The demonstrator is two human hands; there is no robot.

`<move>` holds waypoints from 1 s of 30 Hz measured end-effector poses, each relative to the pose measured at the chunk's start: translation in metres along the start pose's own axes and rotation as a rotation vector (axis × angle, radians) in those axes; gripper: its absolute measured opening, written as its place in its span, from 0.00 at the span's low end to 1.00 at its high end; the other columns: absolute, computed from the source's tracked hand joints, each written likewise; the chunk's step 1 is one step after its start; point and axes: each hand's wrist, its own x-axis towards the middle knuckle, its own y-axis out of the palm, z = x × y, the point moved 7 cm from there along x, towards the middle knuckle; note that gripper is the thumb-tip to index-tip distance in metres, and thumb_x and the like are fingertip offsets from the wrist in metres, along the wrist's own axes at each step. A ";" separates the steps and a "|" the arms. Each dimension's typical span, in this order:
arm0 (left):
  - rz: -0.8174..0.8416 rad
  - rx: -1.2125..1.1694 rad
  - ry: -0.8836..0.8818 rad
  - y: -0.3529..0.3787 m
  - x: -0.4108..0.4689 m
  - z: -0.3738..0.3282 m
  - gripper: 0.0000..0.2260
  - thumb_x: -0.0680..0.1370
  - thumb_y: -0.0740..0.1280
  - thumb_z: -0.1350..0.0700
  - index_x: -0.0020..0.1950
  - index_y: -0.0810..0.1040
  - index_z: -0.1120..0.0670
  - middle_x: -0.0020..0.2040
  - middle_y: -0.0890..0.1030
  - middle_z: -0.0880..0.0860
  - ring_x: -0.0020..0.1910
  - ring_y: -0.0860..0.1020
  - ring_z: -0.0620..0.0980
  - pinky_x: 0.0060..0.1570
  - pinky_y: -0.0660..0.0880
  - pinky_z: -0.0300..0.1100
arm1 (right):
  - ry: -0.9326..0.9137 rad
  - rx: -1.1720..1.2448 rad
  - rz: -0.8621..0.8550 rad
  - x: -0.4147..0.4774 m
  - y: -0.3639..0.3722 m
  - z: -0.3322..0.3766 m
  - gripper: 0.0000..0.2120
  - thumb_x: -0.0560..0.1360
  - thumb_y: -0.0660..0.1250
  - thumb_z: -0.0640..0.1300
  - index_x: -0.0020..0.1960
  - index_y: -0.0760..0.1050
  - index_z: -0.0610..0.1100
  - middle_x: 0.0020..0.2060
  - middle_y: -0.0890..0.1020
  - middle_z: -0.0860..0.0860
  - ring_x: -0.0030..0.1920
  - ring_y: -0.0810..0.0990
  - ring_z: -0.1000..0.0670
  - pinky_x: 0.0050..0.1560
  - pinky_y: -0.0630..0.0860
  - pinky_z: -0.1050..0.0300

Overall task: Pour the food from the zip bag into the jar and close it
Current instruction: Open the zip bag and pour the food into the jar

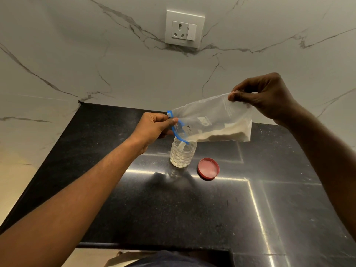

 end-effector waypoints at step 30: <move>0.000 -0.061 -0.053 -0.005 -0.005 0.012 0.08 0.80 0.74 0.52 0.52 0.88 0.56 0.47 0.90 0.49 0.43 0.89 0.45 0.36 0.80 0.30 | -0.051 -0.093 0.102 0.014 0.012 0.032 0.13 0.72 0.75 0.52 0.49 0.86 0.44 0.43 0.87 0.51 0.44 0.86 0.50 0.46 0.86 0.57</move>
